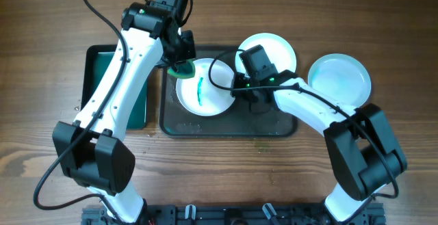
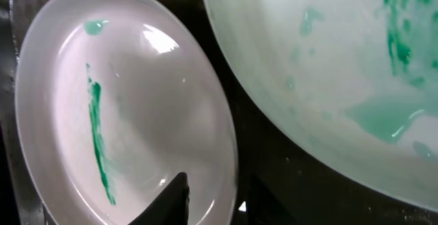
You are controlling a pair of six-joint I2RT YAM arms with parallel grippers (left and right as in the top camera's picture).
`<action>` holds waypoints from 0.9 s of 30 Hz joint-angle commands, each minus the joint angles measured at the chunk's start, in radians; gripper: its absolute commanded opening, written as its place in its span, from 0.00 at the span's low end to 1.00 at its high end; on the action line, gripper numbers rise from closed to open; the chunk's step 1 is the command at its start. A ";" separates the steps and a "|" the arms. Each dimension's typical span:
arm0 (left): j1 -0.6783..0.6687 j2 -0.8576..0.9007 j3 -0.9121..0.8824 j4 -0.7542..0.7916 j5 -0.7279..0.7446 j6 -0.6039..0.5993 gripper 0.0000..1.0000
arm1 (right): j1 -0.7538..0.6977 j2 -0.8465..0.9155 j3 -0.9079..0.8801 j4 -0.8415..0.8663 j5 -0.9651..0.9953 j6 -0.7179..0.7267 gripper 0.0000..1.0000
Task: Clean dirty plates on tray and stack at the side
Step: 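Grip the lower-right plate's rim with the right gripper and drag it left, then scrub the held plate with the sponge in the left gripper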
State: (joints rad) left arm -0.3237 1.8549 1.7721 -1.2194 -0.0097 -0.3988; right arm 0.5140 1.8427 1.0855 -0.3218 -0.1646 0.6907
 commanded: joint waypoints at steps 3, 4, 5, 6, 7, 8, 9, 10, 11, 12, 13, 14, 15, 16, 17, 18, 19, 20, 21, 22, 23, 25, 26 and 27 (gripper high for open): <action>0.000 0.031 0.013 0.012 0.028 -0.010 0.04 | -0.019 0.105 0.113 -0.045 -0.050 -0.121 0.29; 0.000 0.047 0.013 0.015 0.028 -0.009 0.04 | -0.019 0.121 0.124 -0.044 -0.051 -0.123 0.28; 0.000 0.068 0.013 0.023 0.028 -0.010 0.04 | -0.019 0.140 0.133 -0.036 -0.054 -0.122 0.24; 0.000 0.090 0.013 0.032 0.028 -0.009 0.04 | -0.019 0.153 0.137 -0.030 -0.053 -0.115 0.22; 0.000 0.104 0.013 0.039 0.028 -0.009 0.04 | -0.019 0.160 0.139 -0.029 -0.053 -0.112 0.18; 0.000 0.133 0.013 0.055 0.028 -0.009 0.04 | -0.022 0.161 0.139 -0.030 -0.053 -0.110 0.11; 0.000 0.154 0.013 0.064 0.028 -0.009 0.04 | -0.022 0.161 0.139 -0.030 -0.053 -0.105 0.04; 0.000 0.178 0.013 0.073 0.028 -0.009 0.04 | -0.022 0.161 0.139 -0.030 -0.053 -0.104 0.04; 0.000 0.199 0.013 0.081 0.028 -0.009 0.04 | -0.022 0.161 0.139 -0.030 -0.053 -0.104 0.04; 0.000 0.222 0.011 0.093 0.028 -0.008 0.04 | -0.022 0.161 0.139 -0.030 -0.054 -0.103 0.04; 0.000 0.249 0.008 0.106 0.029 -0.003 0.04 | -0.022 0.161 0.139 -0.031 -0.054 -0.097 0.04; 0.000 0.282 0.006 0.111 0.029 -0.001 0.04 | -0.022 0.161 0.139 -0.031 -0.053 -0.092 0.04; 0.000 0.318 0.002 0.113 0.042 0.003 0.04 | -0.022 0.161 0.139 -0.031 -0.053 -0.089 0.04; -0.001 0.342 -0.007 0.113 0.061 0.003 0.04 | -0.022 0.161 0.139 -0.031 -0.053 -0.089 0.04; -0.004 0.357 -0.026 0.113 0.074 0.003 0.04 | -0.022 0.161 0.139 -0.030 -0.053 -0.090 0.04; -0.010 0.365 -0.059 0.118 0.072 0.003 0.04 | -0.022 0.161 0.139 -0.031 -0.053 -0.090 0.04; -0.017 0.367 -0.120 0.145 0.073 0.003 0.04 | -0.023 0.161 0.139 -0.031 -0.053 -0.092 0.04; -0.027 0.367 -0.188 0.195 0.080 0.003 0.04 | -0.024 0.161 0.139 -0.030 -0.053 -0.092 0.04; -0.034 0.367 -0.235 0.237 0.108 0.004 0.04 | -0.024 0.161 0.139 -0.030 -0.053 -0.092 0.04; -0.040 0.367 -0.267 0.267 0.159 0.029 0.04 | -0.024 0.161 0.139 -0.030 -0.054 -0.092 0.04; -0.047 0.367 -0.297 0.295 0.316 0.114 0.04 | -0.024 0.161 0.139 -0.030 -0.054 -0.092 0.05; -0.057 0.366 -0.301 0.280 0.608 0.322 0.04 | -0.024 0.161 0.139 -0.030 -0.054 -0.089 0.04; -0.061 0.365 -0.300 0.266 0.695 0.393 0.04 | -0.024 0.161 0.139 -0.029 -0.054 -0.089 0.04; -0.061 0.363 -0.300 0.257 0.688 0.398 0.04 | -0.024 0.161 0.139 -0.029 -0.054 -0.089 0.04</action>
State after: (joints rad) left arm -0.3313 2.1460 1.5299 -0.9237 0.3370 -0.1875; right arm 0.4854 1.9862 1.2034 -0.3660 -0.2050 0.5888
